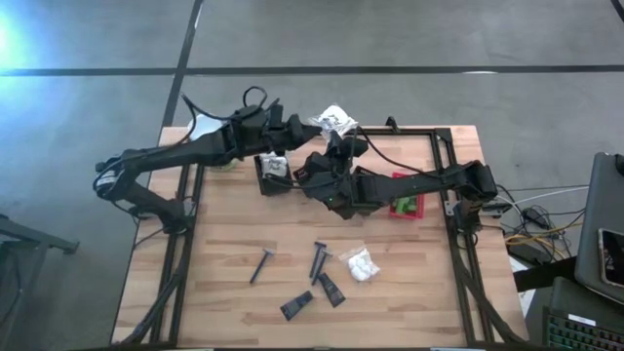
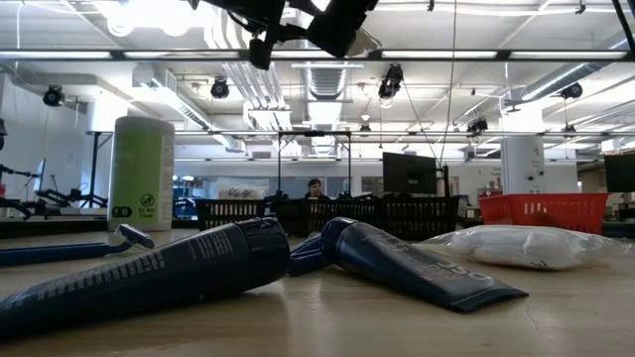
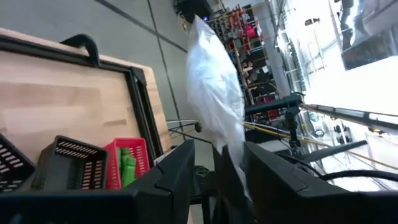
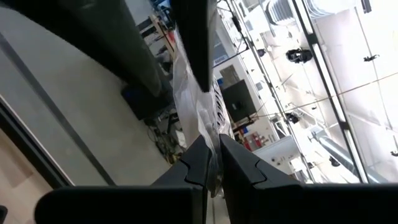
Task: Pick & Place Travel size toiletries
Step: Put the cotton pack into the left black bin
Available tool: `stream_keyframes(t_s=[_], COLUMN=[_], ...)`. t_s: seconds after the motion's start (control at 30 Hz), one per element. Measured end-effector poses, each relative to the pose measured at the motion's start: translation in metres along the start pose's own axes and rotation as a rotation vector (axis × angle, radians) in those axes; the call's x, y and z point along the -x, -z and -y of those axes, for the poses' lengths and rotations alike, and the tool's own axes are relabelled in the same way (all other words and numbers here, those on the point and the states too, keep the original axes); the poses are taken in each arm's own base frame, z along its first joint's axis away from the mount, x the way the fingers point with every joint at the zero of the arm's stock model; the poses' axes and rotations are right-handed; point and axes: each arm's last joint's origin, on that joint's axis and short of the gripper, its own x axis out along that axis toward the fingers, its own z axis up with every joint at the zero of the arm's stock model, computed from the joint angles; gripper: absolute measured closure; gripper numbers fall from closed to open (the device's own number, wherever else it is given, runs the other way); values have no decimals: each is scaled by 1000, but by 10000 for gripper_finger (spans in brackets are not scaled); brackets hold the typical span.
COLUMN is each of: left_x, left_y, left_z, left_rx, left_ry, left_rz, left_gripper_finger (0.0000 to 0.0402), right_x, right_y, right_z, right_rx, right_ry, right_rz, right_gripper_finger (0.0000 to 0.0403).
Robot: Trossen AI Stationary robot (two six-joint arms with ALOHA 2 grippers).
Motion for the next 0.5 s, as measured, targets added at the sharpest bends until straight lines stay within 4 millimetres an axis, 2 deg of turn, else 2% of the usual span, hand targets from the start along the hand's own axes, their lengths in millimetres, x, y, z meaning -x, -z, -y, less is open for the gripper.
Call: stream_keyframes(t_s=[0.23,0.5], left_x=[-1,-12], left_y=[-4,-4], left_z=[6,-4], left_rx=[-70,-73], left_ry=[75,41], left_rz=[39,11], left_gripper_finger=[262,262], right_x=[1,1], right_y=[0,-1], right_z=[0,-1], right_rx=[3,22], right_ry=[-10,-24], right_rz=[8,20], right_gripper_finger=[380,380])
